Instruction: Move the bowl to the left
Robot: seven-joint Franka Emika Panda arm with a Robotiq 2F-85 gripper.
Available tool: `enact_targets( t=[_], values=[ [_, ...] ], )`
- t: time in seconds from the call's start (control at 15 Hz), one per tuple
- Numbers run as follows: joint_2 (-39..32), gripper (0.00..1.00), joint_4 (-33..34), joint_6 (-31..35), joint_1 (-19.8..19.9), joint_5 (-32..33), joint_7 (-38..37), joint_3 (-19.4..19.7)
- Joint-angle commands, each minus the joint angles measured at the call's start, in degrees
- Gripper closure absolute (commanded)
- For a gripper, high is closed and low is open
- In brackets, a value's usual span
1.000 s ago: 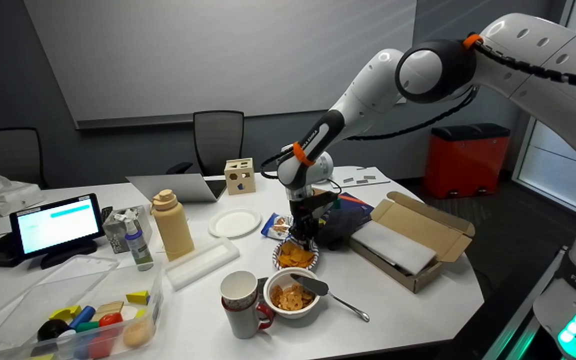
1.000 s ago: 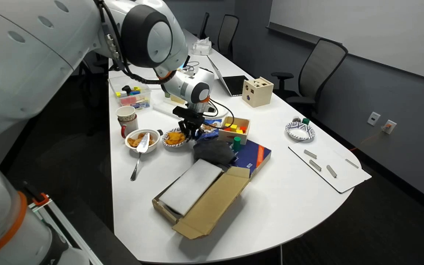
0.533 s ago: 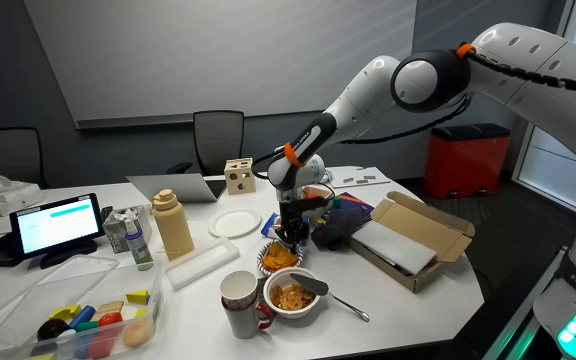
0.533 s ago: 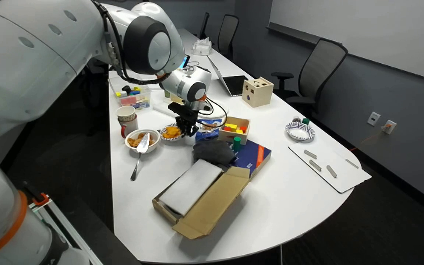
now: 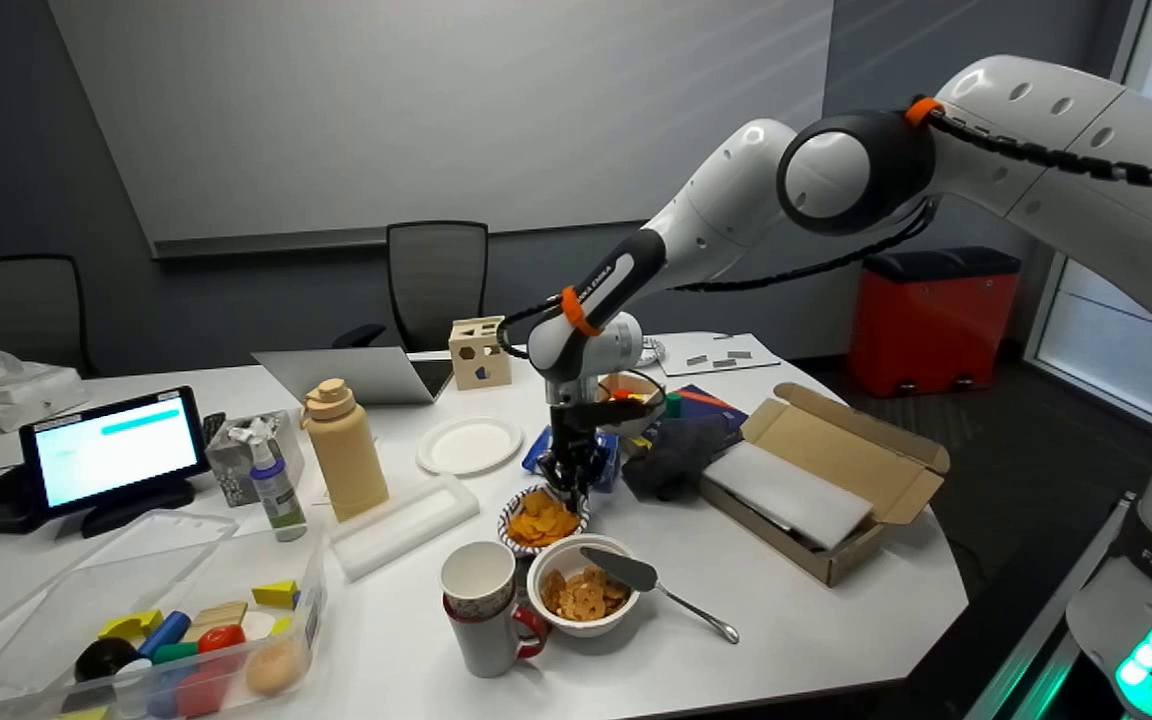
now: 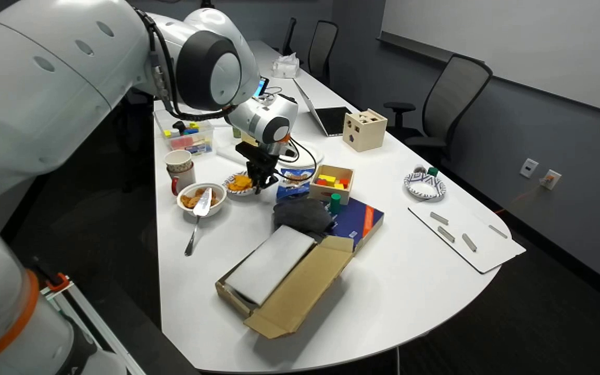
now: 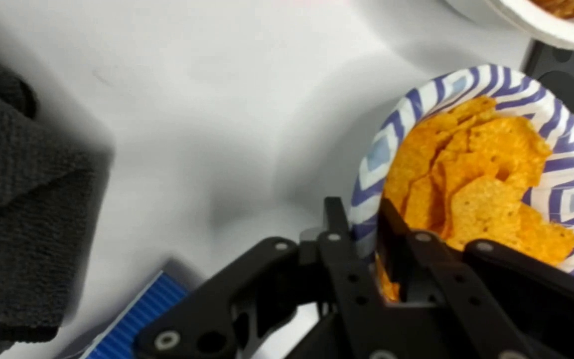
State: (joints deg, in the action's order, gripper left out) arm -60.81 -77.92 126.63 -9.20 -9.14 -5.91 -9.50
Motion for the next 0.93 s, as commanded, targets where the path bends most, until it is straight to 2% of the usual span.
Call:
enact_targets(
  t=[0.0,0.33,0.4,0.87],
  values=[
    [-0.30,0.46,1.82,-2.24,1.19,-2.93,-0.55,-1.07],
    [2.88,0.07,0.32,-2.88,2.63,-5.66,0.41,-2.42],
    [3.90,0.01,-0.05,-3.49,2.62,-5.90,0.23,-2.54],
    [9.15,0.00,-1.23,-6.32,2.10,-6.77,0.38,-2.78]
  ],
)
